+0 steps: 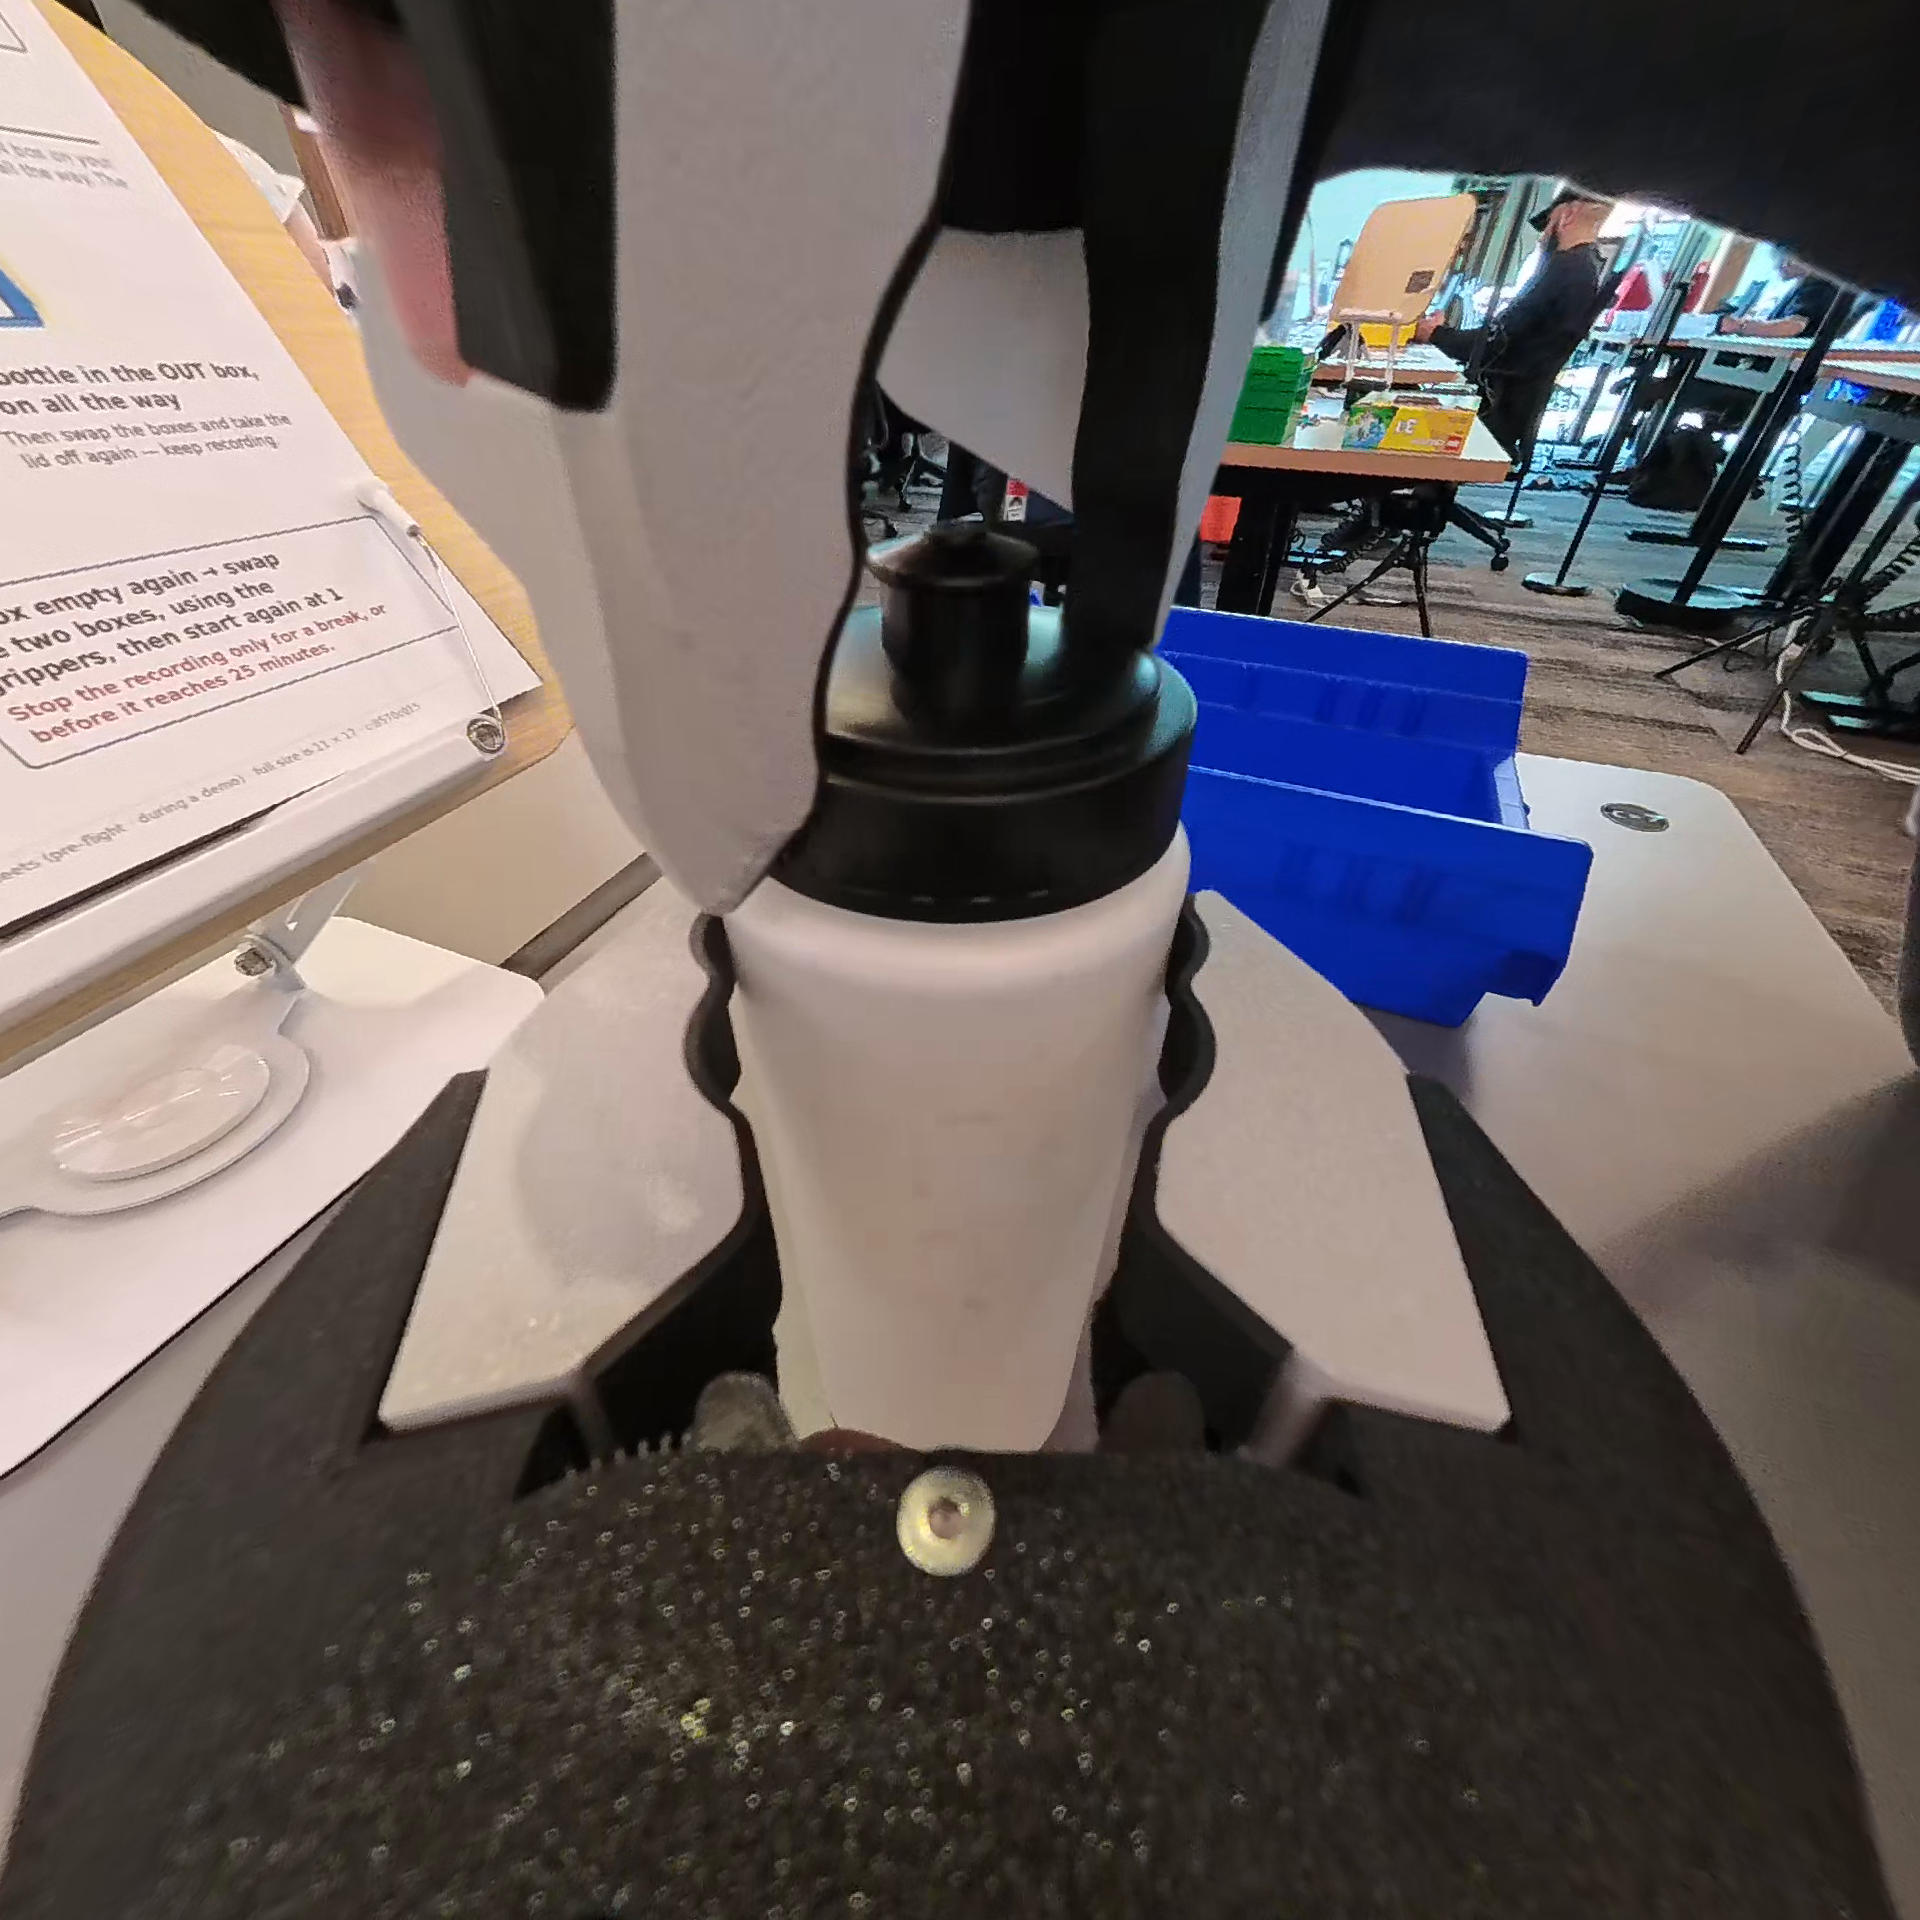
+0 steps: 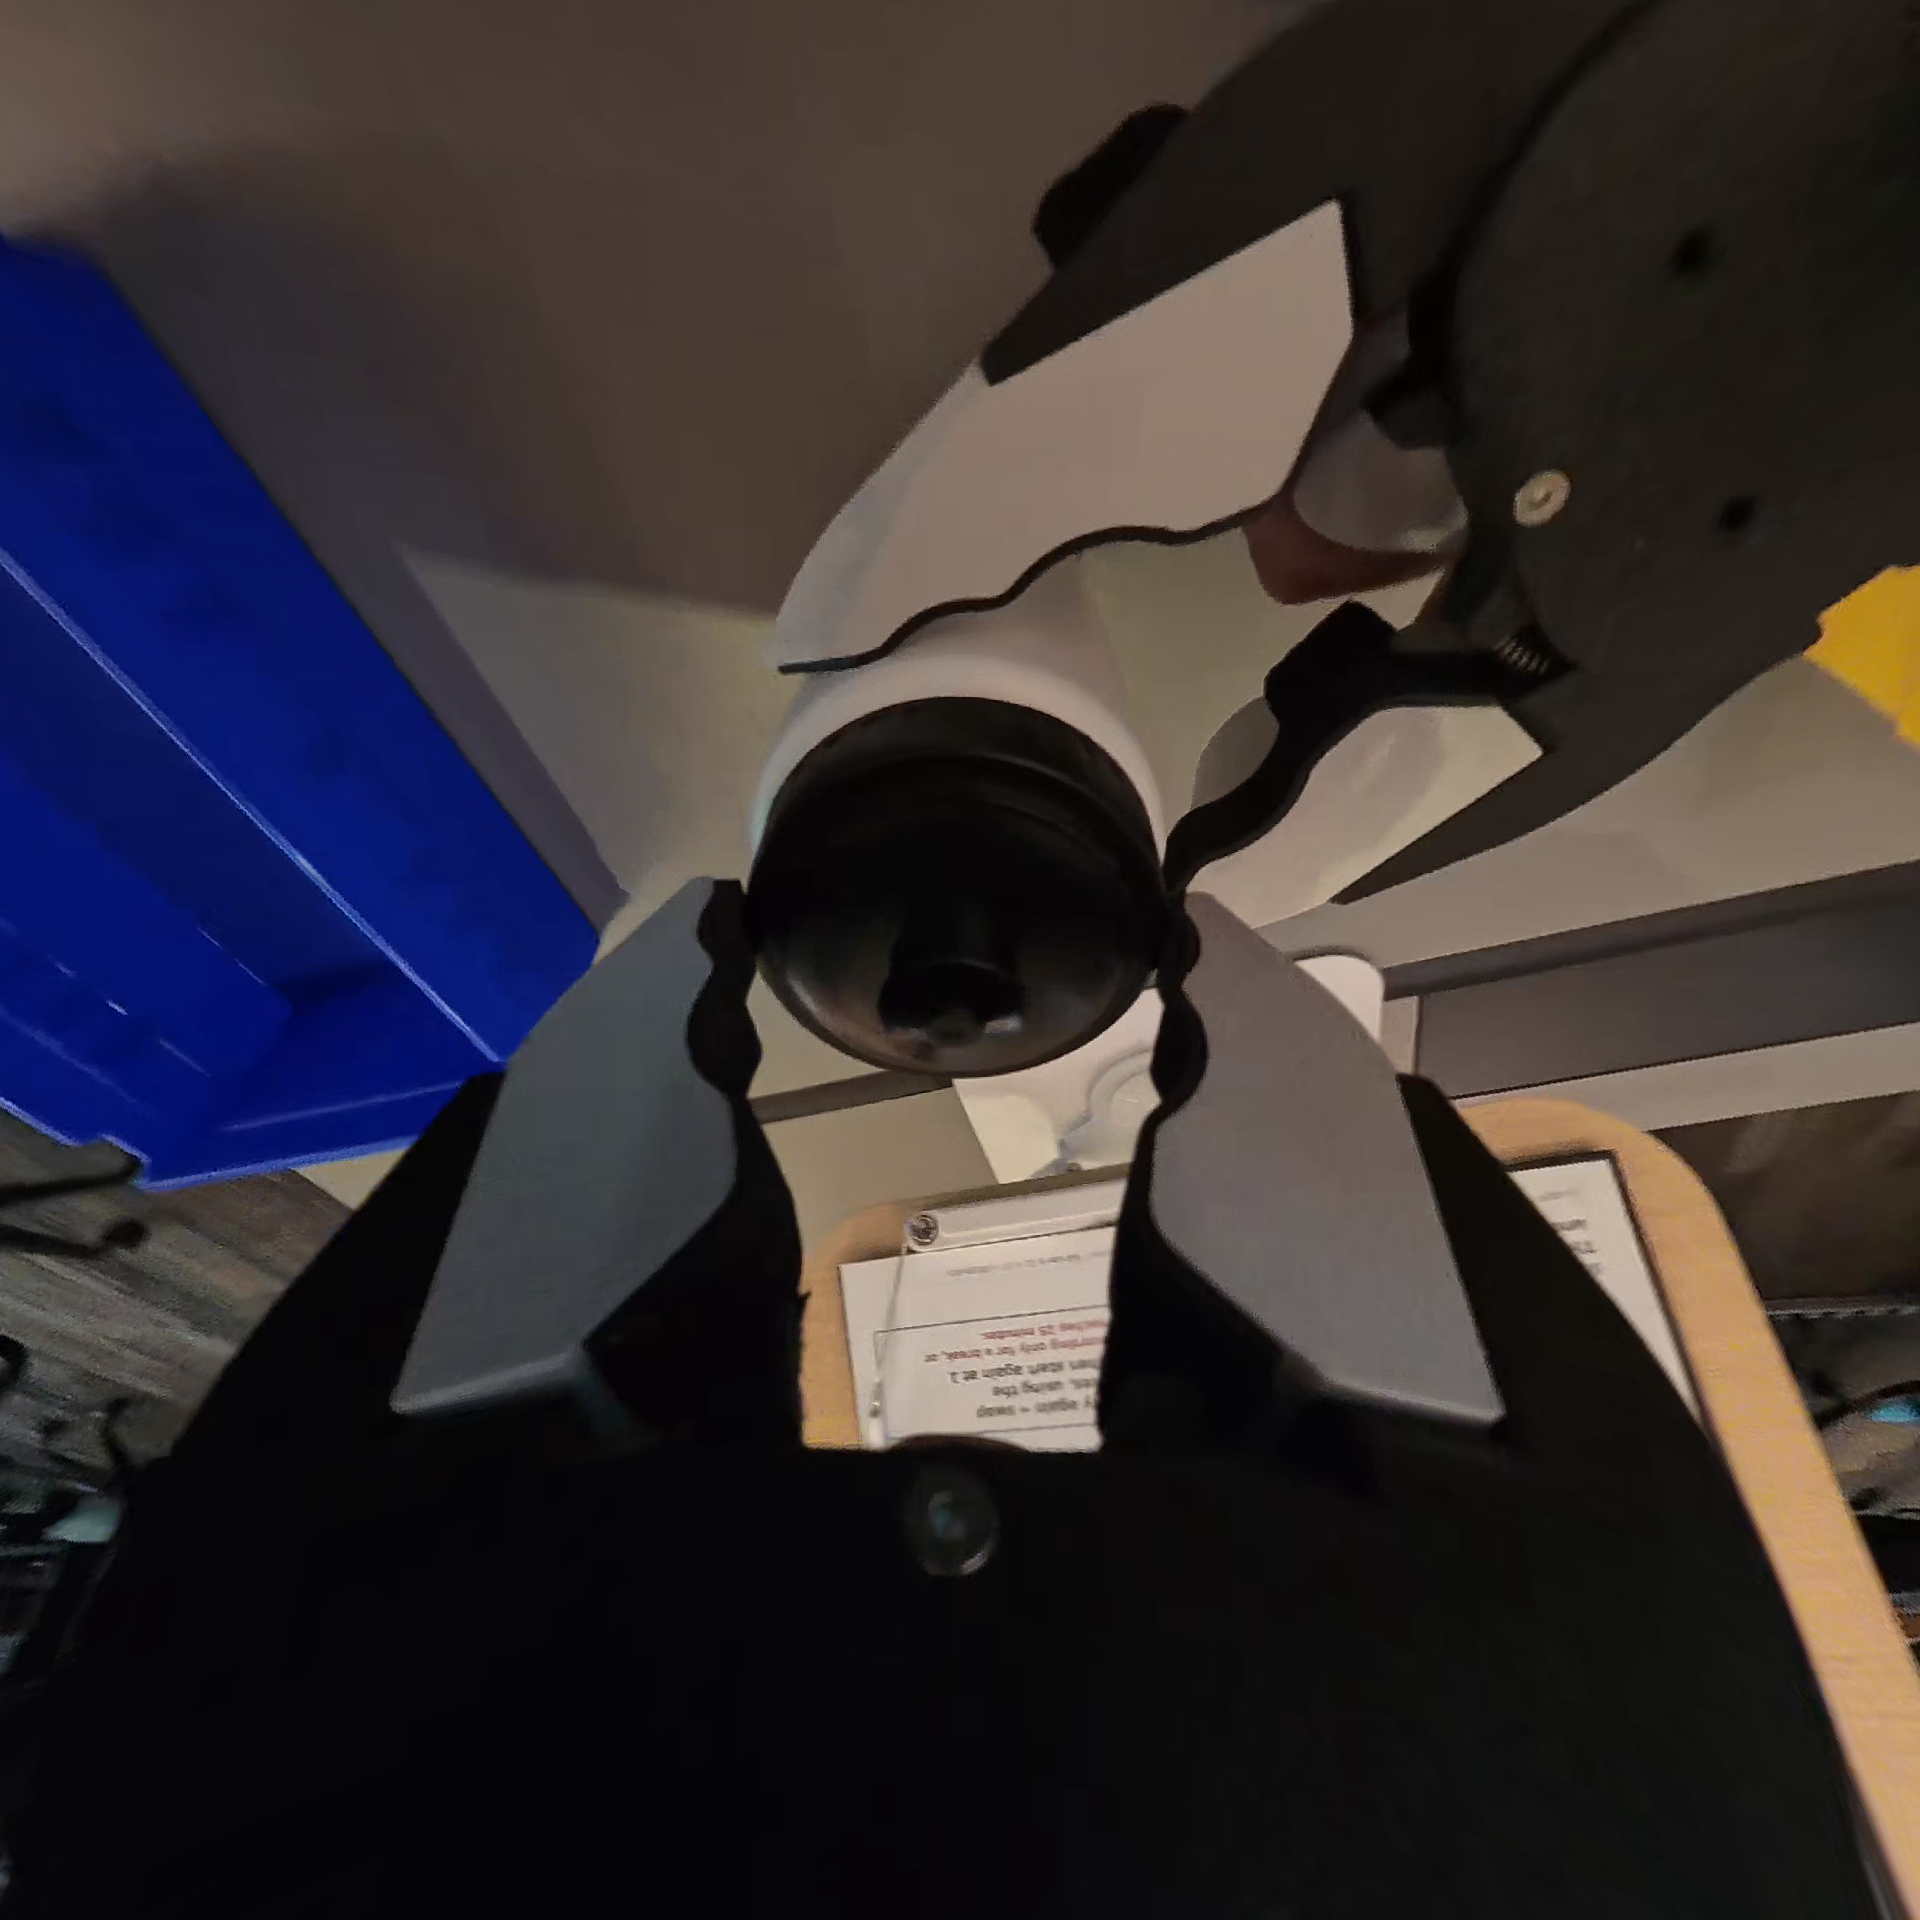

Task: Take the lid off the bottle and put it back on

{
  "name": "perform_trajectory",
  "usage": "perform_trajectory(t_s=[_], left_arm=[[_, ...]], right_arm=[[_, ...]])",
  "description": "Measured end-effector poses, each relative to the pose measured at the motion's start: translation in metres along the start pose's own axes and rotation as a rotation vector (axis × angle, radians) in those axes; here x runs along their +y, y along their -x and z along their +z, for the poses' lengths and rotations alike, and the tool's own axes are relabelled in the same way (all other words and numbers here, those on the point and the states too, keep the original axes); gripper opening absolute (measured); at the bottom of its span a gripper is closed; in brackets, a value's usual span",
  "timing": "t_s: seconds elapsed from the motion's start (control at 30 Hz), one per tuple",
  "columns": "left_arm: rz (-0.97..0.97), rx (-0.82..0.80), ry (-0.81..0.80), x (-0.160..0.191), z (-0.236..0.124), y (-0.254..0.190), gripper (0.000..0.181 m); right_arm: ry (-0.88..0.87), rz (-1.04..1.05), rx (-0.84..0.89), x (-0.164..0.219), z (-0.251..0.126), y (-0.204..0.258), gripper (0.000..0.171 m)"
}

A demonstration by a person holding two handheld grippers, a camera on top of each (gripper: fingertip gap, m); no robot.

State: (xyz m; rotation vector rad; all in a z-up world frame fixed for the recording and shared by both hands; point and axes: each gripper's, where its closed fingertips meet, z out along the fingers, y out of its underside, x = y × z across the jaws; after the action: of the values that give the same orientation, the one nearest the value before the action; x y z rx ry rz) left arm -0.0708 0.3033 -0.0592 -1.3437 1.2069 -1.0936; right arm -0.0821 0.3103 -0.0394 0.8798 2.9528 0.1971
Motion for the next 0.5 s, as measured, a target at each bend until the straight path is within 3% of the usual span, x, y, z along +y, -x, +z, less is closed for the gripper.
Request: perform_trajectory(t_s=[0.07, 0.2, 0.37, 0.5], left_arm=[[0.0, -0.003, -0.001, 0.0, 0.0, 0.0, 0.08], [0.002, -0.015, 0.001, 0.0, 0.0, -0.003, 0.08], [0.009, -0.063, 0.004, 0.0, -0.002, -0.005, 0.08], [-0.001, -0.106, 0.011, 0.0, -0.002, -0.002, 0.08]], right_arm=[[-0.005, 0.033, 0.002, -0.001, 0.0, 0.0, 0.076], [-0.139, 0.315, 0.037, -0.005, -0.011, 0.002, 0.071], [-0.5, 1.049, 0.177, -0.003, -0.058, -0.02, 0.108], [-0.466, 1.513, 0.286, 0.012, -0.045, -0.008, 0.109]])
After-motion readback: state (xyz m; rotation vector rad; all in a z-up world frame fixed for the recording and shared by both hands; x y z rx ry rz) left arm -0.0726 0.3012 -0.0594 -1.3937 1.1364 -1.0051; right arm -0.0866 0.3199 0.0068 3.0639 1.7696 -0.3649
